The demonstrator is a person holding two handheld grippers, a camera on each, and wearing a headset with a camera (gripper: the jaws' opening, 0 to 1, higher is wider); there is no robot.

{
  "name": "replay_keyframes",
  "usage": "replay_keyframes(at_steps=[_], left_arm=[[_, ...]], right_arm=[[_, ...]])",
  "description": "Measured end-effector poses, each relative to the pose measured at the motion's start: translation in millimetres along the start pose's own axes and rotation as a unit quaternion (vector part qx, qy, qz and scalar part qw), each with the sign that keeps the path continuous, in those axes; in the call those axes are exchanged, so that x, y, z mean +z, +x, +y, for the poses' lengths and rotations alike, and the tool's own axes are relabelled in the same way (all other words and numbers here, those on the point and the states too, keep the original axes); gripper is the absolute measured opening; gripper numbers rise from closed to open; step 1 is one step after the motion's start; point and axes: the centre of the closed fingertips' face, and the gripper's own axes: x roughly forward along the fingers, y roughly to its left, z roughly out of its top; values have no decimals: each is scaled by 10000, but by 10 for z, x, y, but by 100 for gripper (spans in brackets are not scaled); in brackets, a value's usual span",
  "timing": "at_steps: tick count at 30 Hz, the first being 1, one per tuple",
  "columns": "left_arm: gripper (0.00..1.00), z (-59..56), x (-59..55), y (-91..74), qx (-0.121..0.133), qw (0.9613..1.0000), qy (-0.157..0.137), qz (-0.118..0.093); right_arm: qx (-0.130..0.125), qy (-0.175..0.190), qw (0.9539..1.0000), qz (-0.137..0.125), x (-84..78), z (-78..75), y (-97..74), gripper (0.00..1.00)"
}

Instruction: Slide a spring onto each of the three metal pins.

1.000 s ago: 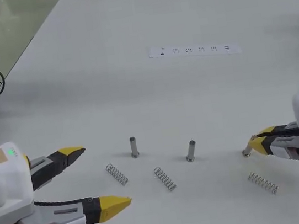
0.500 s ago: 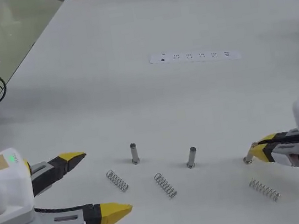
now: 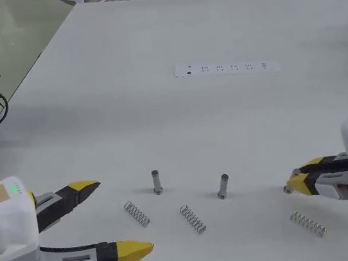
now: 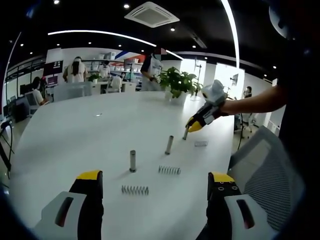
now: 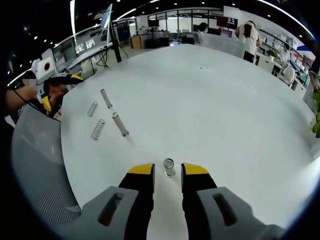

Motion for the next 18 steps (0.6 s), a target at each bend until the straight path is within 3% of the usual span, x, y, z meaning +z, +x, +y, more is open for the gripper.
replay_keyframes(at_steps=[18], left_arm=[[85, -18, 5, 14, -33, 10000, -4, 18]], right_arm=[[12, -14, 10000, -52, -97, 18, -61, 39]])
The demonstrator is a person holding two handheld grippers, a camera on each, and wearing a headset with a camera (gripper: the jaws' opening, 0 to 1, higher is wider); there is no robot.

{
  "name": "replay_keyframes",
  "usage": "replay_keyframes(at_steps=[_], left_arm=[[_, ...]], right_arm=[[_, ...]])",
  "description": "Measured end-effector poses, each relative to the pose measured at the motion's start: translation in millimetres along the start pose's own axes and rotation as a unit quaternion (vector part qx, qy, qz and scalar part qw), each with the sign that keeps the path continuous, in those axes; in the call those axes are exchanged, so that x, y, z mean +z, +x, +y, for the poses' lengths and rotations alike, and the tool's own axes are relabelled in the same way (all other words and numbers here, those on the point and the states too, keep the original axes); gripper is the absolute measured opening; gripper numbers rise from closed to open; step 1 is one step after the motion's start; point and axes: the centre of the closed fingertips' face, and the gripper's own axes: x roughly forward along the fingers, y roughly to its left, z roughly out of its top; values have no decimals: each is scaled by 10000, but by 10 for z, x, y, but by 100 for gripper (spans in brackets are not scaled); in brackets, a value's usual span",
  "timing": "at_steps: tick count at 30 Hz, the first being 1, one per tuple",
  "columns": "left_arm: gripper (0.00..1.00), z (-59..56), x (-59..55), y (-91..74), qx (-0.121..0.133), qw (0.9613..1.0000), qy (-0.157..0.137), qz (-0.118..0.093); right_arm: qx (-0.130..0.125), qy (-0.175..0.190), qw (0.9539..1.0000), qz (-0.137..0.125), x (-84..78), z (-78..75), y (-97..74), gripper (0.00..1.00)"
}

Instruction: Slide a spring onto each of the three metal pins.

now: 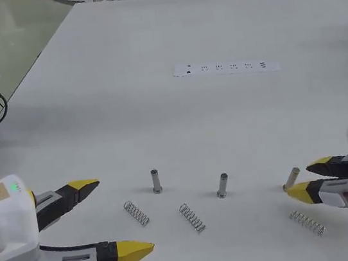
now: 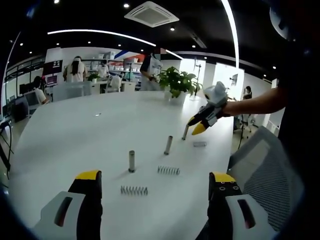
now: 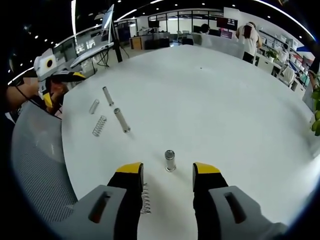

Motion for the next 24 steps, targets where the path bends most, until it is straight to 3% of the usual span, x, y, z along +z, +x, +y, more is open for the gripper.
replay_keyframes(at_steps=[4, 8, 19, 24], left_arm=[[86, 4, -14, 1, -16, 10000, 1, 6], [87, 8, -35, -5, -37, 10000, 9, 40], [88, 20, 9, -12, -56, 10000, 31, -16], [88, 22, 8, -13, -47, 10000, 21, -18]], right_arm=[[-27, 8, 10000, -74, -9, 2, -32, 44], [-74, -28, 9998, -183, -6, 12, -74, 56], [-3, -26, 9996, -276, -23, 92, -160, 63], [66, -272, 9994, -199, -91, 143, -150, 69]])
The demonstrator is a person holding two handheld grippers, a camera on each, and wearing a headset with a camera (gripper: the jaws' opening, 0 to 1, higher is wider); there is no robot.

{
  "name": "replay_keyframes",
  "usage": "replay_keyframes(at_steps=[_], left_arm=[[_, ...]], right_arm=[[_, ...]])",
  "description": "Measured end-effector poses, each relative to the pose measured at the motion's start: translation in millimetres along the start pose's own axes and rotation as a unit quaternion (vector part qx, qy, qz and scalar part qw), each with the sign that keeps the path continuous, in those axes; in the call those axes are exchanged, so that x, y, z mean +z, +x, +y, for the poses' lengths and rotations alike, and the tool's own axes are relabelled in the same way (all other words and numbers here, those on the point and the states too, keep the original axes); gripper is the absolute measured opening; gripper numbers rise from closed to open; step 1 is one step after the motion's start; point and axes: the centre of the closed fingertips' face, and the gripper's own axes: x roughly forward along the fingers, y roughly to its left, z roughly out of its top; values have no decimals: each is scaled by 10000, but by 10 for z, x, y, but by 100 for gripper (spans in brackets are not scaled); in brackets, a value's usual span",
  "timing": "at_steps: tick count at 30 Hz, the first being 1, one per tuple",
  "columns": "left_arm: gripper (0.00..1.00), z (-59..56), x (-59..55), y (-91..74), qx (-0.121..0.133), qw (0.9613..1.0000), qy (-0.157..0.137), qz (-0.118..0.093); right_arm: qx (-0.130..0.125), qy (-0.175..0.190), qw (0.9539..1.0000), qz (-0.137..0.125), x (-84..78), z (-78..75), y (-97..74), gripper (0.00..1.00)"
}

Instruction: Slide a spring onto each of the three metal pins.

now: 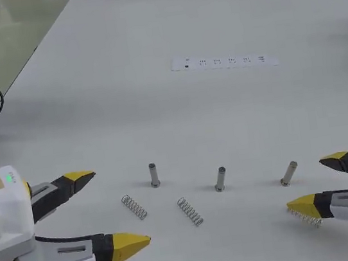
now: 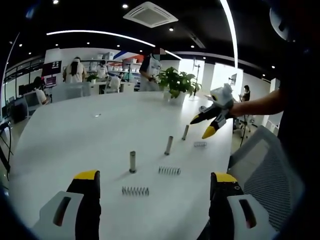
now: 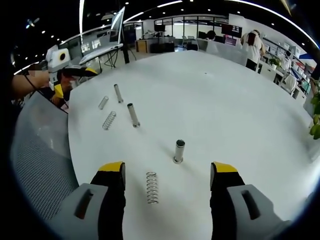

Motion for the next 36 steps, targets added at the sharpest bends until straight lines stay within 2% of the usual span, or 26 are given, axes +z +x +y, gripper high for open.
replay_keyframes(at_steps=[5, 13, 26, 36], left_arm=[[87, 7, -11, -7, 26, 10000, -6, 4], [86, 25, -27, -29, 96, 9999, -33, -3], [85, 43, -51, -69, 159, 9998, -74, -17], [85, 36, -59, -71, 159, 9998, -88, -18]], right_arm=[[52, -17, 10000, 4, -22, 37, -18, 71], [133, -210, 9995, 170, -89, 103, -27, 69], [260, -204, 9978, 573, -255, 180, -23, 48], [401, -349, 9941, 950, -393, 250, 9, 31]])
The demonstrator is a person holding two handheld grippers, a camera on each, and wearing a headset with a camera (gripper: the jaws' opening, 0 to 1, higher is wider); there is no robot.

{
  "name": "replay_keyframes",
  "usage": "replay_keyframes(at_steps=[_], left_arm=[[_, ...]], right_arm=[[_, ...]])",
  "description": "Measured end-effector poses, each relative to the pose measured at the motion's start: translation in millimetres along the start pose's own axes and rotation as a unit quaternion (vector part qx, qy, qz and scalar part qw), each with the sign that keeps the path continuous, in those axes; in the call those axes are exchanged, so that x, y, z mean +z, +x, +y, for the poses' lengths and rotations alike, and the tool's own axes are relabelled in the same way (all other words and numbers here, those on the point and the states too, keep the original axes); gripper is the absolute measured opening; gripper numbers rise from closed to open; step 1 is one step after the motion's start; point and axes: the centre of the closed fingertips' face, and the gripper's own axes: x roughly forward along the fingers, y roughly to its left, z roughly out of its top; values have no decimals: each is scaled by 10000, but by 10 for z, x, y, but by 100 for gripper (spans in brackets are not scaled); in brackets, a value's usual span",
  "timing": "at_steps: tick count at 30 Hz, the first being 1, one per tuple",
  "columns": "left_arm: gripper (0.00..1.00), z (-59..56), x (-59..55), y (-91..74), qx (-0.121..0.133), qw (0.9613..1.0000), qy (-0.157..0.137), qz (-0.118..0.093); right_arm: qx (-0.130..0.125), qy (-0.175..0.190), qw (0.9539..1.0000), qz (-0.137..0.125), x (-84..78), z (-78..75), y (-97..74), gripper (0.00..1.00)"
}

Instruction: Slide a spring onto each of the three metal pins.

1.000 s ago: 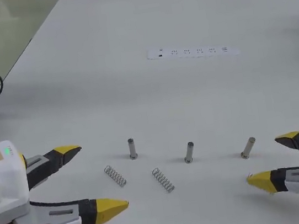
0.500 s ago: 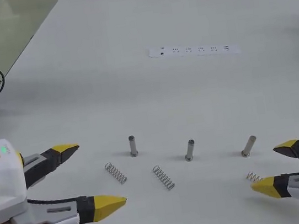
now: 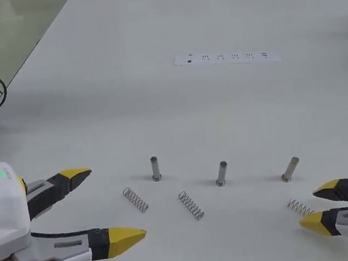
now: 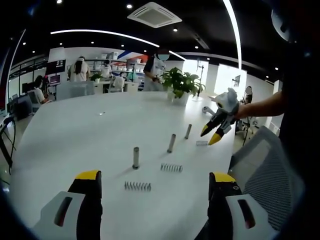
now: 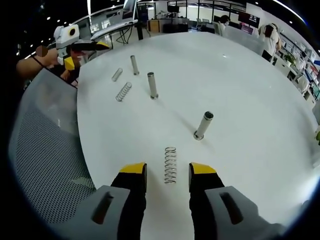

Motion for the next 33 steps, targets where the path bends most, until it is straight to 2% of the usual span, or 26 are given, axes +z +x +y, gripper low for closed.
replay_keyframes(at_steps=[9, 19, 29, 33], left_arm=[[85, 0, -13, -8, 1, 10000, -13, 18], [84, -11, -8, 3, -38, 10000, 2, 43], [84, -9, 11, -6, -56, 10000, -26, 21], [84, 0, 3, -4, -55, 10000, -11, 44]], right_arm=[[58, -86, 9997, 234, -100, 28, 44, 23], [32, -222, 9992, 337, -96, 21, 93, 19], [15, -202, 9990, 398, -105, -28, 125, 16], [21, -221, 9987, 450, -108, -26, 136, 11]])
